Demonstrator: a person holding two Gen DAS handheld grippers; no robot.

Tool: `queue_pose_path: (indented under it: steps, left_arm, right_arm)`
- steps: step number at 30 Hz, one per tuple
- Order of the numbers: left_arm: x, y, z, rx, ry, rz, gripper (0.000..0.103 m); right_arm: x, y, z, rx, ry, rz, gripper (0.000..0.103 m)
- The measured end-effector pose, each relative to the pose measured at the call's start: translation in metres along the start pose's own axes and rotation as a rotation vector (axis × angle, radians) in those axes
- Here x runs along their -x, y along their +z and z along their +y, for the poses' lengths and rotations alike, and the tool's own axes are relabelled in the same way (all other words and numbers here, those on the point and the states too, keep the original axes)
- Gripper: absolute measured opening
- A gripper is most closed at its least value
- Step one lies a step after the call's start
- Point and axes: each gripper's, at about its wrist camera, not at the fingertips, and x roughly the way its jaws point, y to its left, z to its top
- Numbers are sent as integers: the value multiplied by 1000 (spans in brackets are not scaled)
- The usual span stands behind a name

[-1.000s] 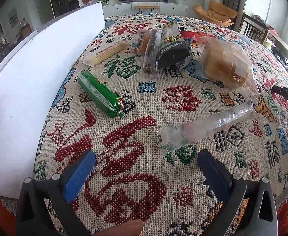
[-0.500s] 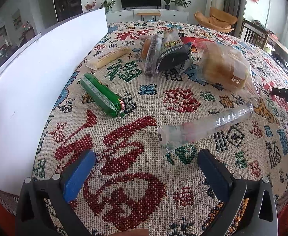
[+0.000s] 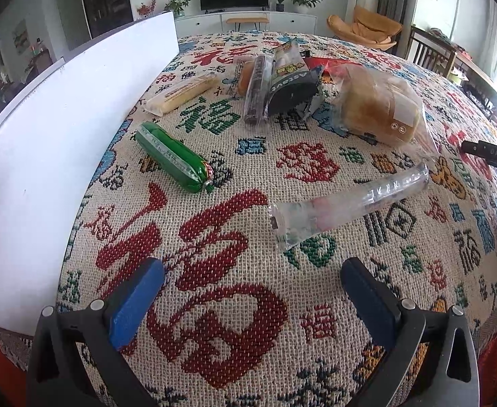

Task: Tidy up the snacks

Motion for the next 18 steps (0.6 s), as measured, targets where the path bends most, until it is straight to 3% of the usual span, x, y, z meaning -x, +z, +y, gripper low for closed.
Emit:
queue_pose_path:
  steps: [5,8,12,14,18]
  left_arm:
    - [12,-2,21,108,-17,-1,103]
    - [19,16,42,210,-68,-37,103]
    - [11,52,56,238,-37,-45,102]
    - [-1,65,60,234,-5,-24,94]
    - [-39,82,69,247,13,89,64]
  right_arm:
    - [0,0,0,0,0,0,89]
    - [0,0,0,0,0,0,89]
    - [0,0,0,0,0,0,89]
    - [0,0,0,0,0,0,89]
    - [0,-1,0,0,1,0,89]
